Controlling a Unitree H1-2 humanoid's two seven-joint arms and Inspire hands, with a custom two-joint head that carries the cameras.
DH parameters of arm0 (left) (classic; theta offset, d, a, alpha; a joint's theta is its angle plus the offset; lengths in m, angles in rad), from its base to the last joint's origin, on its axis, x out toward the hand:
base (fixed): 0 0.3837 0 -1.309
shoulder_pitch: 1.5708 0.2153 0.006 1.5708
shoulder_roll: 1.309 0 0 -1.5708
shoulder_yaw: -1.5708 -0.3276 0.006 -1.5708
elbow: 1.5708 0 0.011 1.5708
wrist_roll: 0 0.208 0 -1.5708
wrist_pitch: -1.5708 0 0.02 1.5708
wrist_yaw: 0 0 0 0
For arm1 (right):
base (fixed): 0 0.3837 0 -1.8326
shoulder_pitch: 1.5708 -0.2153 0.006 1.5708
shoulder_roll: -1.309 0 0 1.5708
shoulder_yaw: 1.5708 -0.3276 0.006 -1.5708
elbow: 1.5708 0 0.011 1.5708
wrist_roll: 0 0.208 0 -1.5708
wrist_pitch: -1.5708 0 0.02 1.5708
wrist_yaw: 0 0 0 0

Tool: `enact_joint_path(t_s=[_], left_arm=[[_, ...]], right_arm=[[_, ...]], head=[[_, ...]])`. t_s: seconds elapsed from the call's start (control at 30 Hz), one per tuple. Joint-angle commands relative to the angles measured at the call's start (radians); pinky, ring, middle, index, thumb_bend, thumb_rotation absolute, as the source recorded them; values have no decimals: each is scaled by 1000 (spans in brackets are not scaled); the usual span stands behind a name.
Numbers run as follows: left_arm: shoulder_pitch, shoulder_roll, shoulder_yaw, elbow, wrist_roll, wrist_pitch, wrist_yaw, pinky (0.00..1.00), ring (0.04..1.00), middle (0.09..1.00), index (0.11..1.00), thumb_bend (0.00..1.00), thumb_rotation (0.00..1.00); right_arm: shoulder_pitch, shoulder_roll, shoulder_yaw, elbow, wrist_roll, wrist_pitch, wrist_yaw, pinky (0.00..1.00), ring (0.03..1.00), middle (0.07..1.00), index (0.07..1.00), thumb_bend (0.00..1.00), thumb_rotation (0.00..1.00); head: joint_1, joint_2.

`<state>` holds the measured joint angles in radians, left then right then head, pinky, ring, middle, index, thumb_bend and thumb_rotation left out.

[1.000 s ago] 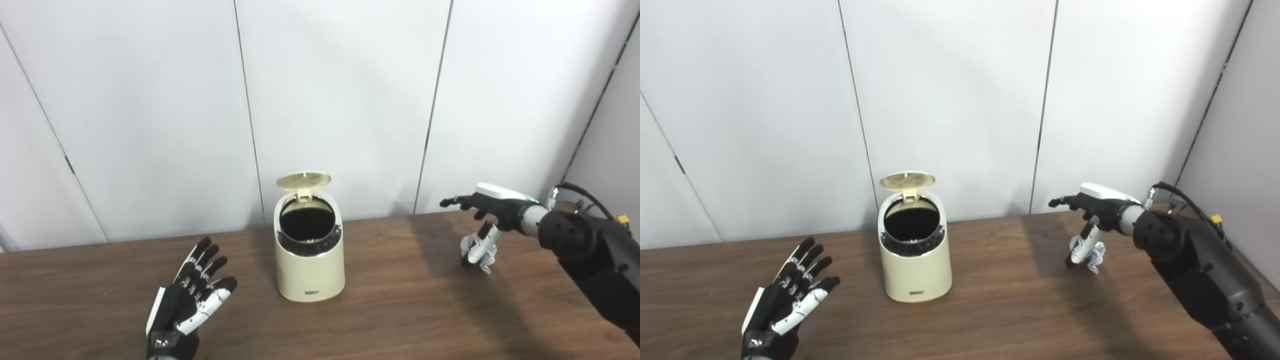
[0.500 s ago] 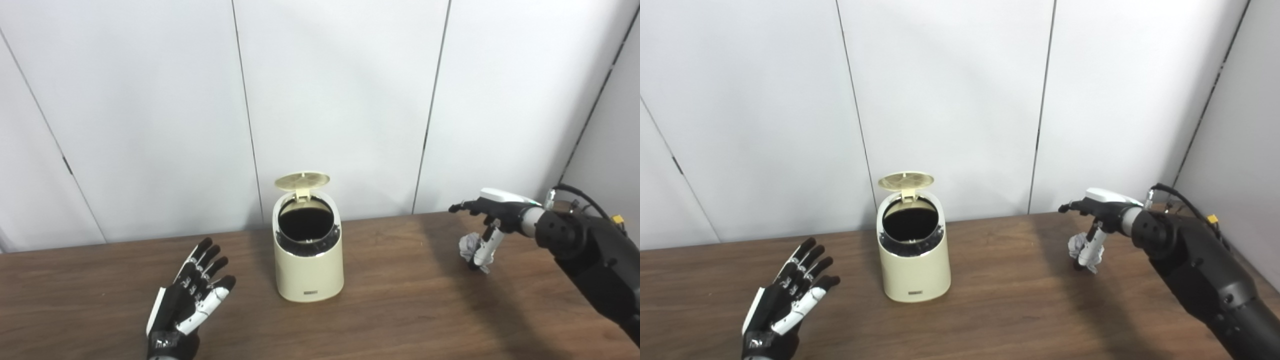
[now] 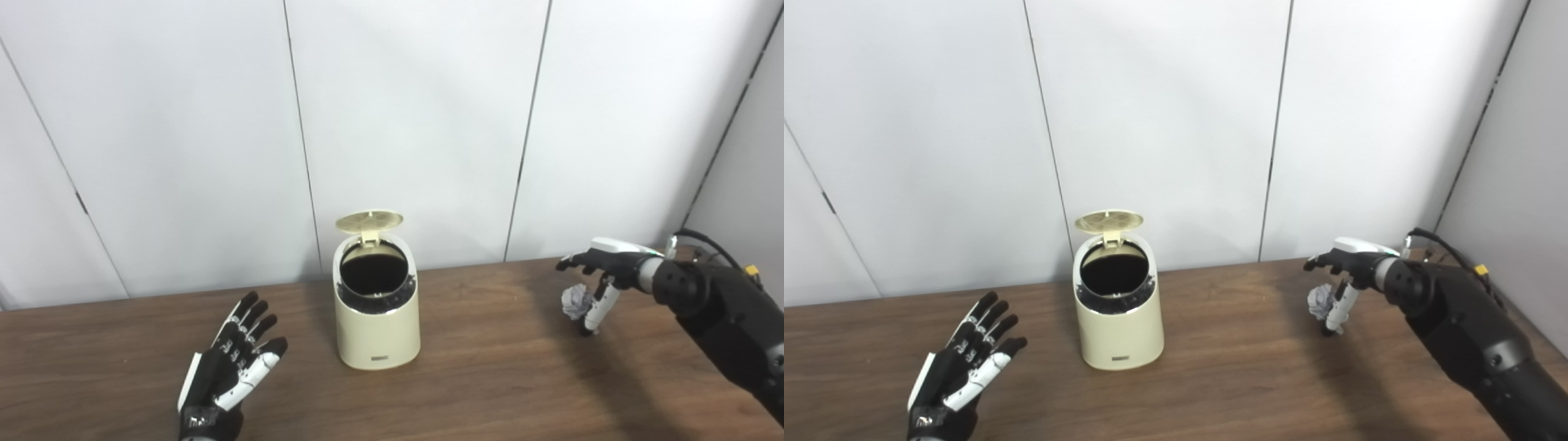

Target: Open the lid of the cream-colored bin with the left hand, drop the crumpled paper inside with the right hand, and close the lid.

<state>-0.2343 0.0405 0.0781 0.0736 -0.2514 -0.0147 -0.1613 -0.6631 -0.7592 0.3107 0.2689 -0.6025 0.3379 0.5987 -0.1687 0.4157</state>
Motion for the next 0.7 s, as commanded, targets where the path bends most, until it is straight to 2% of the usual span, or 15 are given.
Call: enact_joint_path(t_s=[0.0, 0.23, 0.47, 0.57, 0.67], left_arm=[[-27, 8, 1, -32, -8, -11, -4, 749, 888, 931, 975, 699, 185], [-26, 10, -4, -33, 0, -9, -5, 748, 889, 930, 967, 700, 181], [-25, 7, -2, -37, -9, 5, -4, 766, 892, 931, 970, 696, 184], [-24, 7, -1, -41, -8, 9, -3, 763, 887, 926, 967, 707, 185], [-23, 10, -1, -42, -3, 8, -3, 768, 886, 926, 966, 706, 195]], right_arm=[[-44, -22, -8, 0, -16, -29, -24, 769, 884, 918, 861, 821, 90], [-35, -4, -8, 62, -13, -80, -54, 796, 886, 910, 844, 827, 111], [-28, 9, -7, 77, -18, -64, -50, 833, 918, 929, 838, 805, 110], [-22, 11, -8, 72, -21, -59, -51, 786, 875, 908, 835, 793, 104], [-15, 12, -16, 75, -13, -69, -67, 700, 778, 841, 816, 771, 88]], head=[[0, 1], [1, 6], [2, 7], [4, 12], [2, 13]])
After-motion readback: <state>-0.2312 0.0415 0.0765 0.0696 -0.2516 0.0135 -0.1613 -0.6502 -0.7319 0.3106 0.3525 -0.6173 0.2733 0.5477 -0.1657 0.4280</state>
